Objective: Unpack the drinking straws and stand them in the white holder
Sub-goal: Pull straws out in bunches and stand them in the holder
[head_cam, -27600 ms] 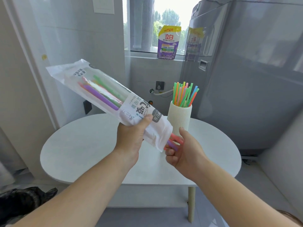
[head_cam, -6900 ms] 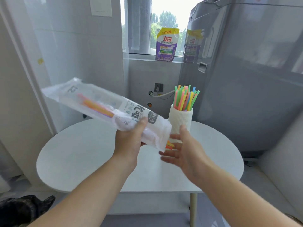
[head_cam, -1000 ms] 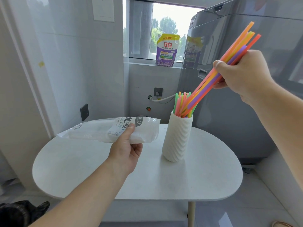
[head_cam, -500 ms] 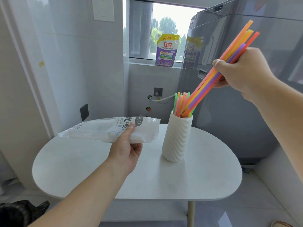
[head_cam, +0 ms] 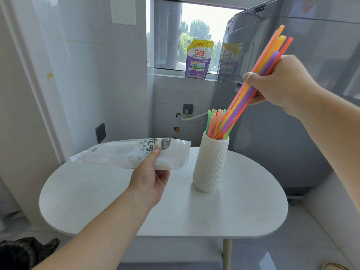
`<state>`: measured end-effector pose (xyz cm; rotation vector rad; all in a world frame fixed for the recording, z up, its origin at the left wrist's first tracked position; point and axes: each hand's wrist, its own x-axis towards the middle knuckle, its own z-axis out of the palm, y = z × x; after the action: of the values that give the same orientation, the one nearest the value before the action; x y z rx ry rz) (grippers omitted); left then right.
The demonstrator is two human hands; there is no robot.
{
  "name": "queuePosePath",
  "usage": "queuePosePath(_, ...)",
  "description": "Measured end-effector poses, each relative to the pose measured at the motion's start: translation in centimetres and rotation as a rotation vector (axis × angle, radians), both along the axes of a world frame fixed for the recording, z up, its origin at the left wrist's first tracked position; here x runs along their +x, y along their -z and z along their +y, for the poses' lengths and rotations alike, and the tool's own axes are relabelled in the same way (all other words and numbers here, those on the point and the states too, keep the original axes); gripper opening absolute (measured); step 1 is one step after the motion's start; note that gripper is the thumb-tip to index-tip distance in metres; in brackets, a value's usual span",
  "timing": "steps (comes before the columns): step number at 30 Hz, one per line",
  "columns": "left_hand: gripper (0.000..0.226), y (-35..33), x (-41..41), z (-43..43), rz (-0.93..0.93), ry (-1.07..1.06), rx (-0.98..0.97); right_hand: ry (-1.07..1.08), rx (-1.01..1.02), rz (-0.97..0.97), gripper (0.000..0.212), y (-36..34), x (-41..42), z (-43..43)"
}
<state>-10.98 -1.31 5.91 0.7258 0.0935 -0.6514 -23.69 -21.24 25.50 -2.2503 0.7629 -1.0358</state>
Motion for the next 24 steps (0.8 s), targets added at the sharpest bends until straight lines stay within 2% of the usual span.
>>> queuePosePath(19,0.018,0.0,0.2,0.1,0.0,0.01,-0.001,-0.065,0.006,0.066,0.014,-0.3,2.8,-0.2)
queuePosePath(24,0.018,0.1,0.2,0.1,0.002,0.008,0.002,-0.061,-0.003,0.12,0.023,0.2,3.6,0.0)
